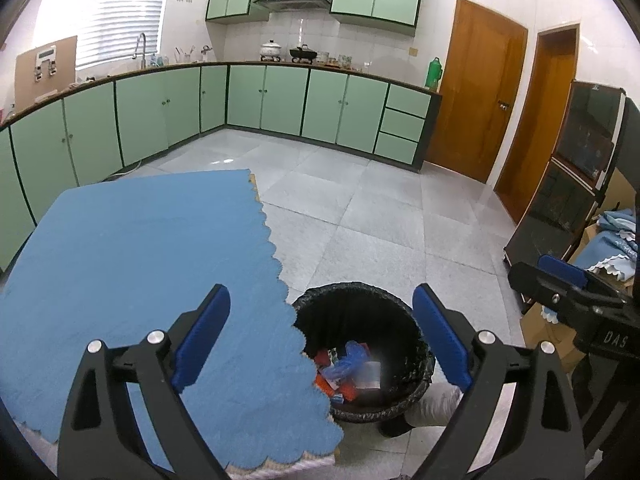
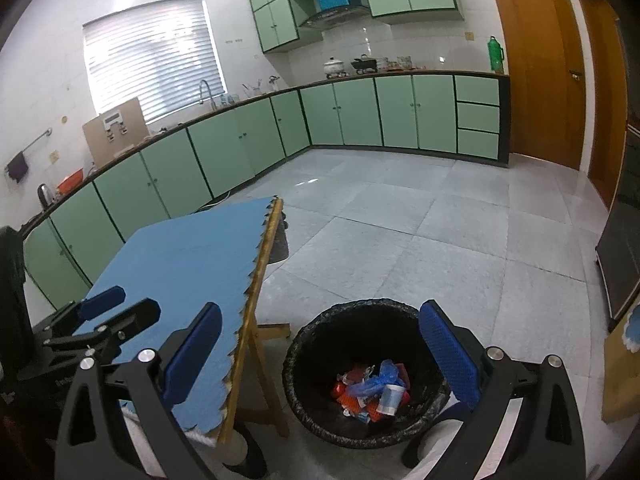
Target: Collect trash
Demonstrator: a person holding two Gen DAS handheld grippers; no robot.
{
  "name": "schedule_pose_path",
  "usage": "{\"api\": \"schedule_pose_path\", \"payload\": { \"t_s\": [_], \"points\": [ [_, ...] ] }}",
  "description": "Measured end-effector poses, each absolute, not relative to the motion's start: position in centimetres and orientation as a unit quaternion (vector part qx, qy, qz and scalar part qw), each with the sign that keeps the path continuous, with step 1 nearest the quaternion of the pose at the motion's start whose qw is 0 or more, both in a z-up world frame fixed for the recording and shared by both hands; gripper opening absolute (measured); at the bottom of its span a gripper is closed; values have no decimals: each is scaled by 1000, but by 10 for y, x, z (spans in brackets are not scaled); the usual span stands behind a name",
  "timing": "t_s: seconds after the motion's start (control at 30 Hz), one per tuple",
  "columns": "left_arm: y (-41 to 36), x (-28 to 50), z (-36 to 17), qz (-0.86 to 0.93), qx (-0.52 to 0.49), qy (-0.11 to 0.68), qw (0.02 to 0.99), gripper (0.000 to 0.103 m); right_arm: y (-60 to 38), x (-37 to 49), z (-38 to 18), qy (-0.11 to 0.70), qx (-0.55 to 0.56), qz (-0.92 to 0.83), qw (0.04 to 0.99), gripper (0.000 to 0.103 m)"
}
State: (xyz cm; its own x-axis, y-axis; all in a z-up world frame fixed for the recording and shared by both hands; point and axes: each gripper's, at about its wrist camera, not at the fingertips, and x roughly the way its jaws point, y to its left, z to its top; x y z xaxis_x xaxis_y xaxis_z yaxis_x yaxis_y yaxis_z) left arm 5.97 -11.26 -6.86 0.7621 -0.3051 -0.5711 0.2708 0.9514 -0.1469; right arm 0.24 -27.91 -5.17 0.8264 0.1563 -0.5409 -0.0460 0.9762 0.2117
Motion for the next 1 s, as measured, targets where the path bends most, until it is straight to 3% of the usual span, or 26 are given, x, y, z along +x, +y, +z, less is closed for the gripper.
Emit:
{"api": "schedule_pose_path", "payload": {
  "t_s": [1.0],
  "points": [
    [-78,10,-51,-130,-30,264,955,90,-240,-32,-40,252,66,88,961,97]
  ]
}}
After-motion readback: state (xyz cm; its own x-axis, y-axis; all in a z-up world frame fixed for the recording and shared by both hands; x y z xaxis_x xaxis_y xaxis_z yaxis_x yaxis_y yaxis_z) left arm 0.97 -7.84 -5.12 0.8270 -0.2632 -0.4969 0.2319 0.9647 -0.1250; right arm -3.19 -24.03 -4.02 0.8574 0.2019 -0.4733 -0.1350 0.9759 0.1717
